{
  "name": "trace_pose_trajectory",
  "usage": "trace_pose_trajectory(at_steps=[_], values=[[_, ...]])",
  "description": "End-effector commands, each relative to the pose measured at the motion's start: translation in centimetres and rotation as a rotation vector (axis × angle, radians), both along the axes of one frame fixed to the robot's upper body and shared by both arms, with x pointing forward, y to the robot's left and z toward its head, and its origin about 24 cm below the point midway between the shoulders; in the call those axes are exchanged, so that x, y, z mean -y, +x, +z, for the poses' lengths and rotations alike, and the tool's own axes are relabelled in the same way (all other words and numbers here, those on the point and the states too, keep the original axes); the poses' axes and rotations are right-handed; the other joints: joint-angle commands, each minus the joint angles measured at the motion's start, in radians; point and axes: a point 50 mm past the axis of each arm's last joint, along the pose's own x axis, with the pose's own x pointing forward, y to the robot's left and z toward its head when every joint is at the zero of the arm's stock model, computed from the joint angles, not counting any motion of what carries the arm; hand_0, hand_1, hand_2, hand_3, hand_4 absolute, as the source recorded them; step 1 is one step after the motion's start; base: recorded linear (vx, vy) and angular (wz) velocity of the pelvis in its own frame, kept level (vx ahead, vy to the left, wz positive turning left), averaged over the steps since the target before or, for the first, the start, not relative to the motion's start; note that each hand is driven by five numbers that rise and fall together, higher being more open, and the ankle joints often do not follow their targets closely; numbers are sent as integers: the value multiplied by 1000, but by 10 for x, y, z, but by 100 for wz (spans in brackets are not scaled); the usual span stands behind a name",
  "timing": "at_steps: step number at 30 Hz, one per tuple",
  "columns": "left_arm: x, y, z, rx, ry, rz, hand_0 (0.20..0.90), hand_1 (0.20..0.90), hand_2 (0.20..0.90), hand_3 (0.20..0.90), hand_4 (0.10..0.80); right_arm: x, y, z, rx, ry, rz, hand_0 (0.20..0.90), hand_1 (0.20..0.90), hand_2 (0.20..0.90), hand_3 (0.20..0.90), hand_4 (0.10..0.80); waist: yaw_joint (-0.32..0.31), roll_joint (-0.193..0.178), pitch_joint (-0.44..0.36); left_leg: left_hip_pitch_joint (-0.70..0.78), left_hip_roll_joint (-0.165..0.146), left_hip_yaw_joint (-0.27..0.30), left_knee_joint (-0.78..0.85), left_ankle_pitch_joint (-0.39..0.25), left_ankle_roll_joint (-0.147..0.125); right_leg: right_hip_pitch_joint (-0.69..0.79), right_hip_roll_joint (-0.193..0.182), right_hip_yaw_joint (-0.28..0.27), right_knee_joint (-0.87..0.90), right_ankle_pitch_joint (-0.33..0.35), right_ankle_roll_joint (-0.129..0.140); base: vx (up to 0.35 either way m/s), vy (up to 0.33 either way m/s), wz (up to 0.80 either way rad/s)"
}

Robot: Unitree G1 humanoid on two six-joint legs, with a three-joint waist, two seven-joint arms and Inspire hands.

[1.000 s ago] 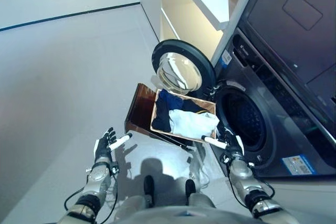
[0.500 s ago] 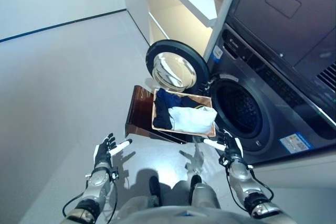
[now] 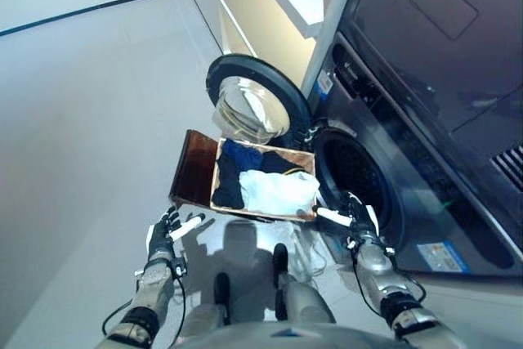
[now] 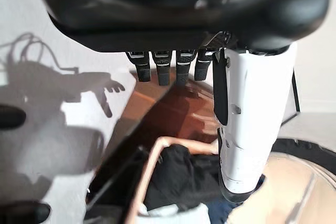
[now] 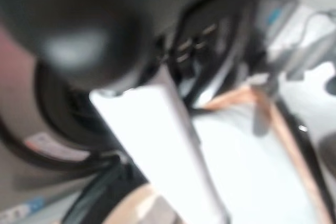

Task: Pick up the clothes and place them into the washing machine

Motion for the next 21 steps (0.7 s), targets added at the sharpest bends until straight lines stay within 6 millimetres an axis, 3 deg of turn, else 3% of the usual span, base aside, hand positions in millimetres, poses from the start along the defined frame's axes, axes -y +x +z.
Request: trace_pose_trajectory(at_steps=[1,7,9,10,12,14,15,18,19,20,21], values=[[-5,37,31,186,38,-17,900,900,900,900,800,9,23,27,134,-93,34,900,900,900,900,800,0,-16,-60,77,-26,10,102,-119,-43,-121,-43,11,89,-18,75,190,-183,28],[1,38,29,171,36,-28,900,900,900,900,800,12,19,21,108,-86,13,900,900,900,900,800,0,-2,-72,73,2,5,157,-53,-68,-101,-7,2,105,-66,43,167,-145,0],[2,36,28,171,28,-30,900,900,900,900,800,14,11,15,81,-78,3,900,900,900,900,800,1,-2,-72,40,3,14,292,5,-82,-69,9,9,117,-101,17,185,-144,-1],[2,36,28,171,28,-30,900,900,900,900,800,14,11,15,81,-78,3,900,900,900,900,800,1,-1,-72,39,3,14,295,4,-82,-69,10,8,117,-101,17,151,-127,11],[2,37,30,185,25,-39,900,900,900,900,800,19,7,14,80,-80,-15,900,900,900,900,800,4,-15,-58,-48,-2,46,468,31,-86,-32,3,8,122,-121,-3,84,-96,25],[5,40,32,197,20,-57,900,900,900,900,800,24,7,15,84,-84,-43,900,900,900,900,800,7,-28,-38,-119,9,98,539,21,-78,-5,-8,-4,124,-130,-9,59,-79,39],[6,41,33,202,17,-64,900,900,900,900,800,24,8,17,93,-85,-46,900,900,900,900,800,9,-34,-35,-149,18,118,530,5,-71,3,-17,-11,125,-136,-6,66,-31,30],[2,38,33,198,21,-47,900,900,900,900,800,25,15,23,120,-93,-52,900,900,900,900,800,25,-51,-34,-210,3,96,402,-62,-53,20,-38,-7,120,-145,12,116,82,3],[1,35,30,190,13,-35,900,900,900,900,800,27,19,27,130,-110,-49,900,900,900,900,800,43,-39,-39,-222,15,31,216,-12,-64,30,-39,4,116,-151,21,137,166,-13],[1,35,30,189,13,-35,900,900,900,900,800,27,19,27,130,-110,-48,900,900,900,900,800,43,-40,-37,-216,14,31,210,-9,-65,33,-39,3,115,-152,21,135,194,-15],[1,33,29,180,13,-34,900,900,900,900,800,28,20,28,129,-118,-52,900,900,900,900,800,47,-27,-40,-220,24,6,144,35,-72,39,-37,8,115,-159,22,139,247,-10]])
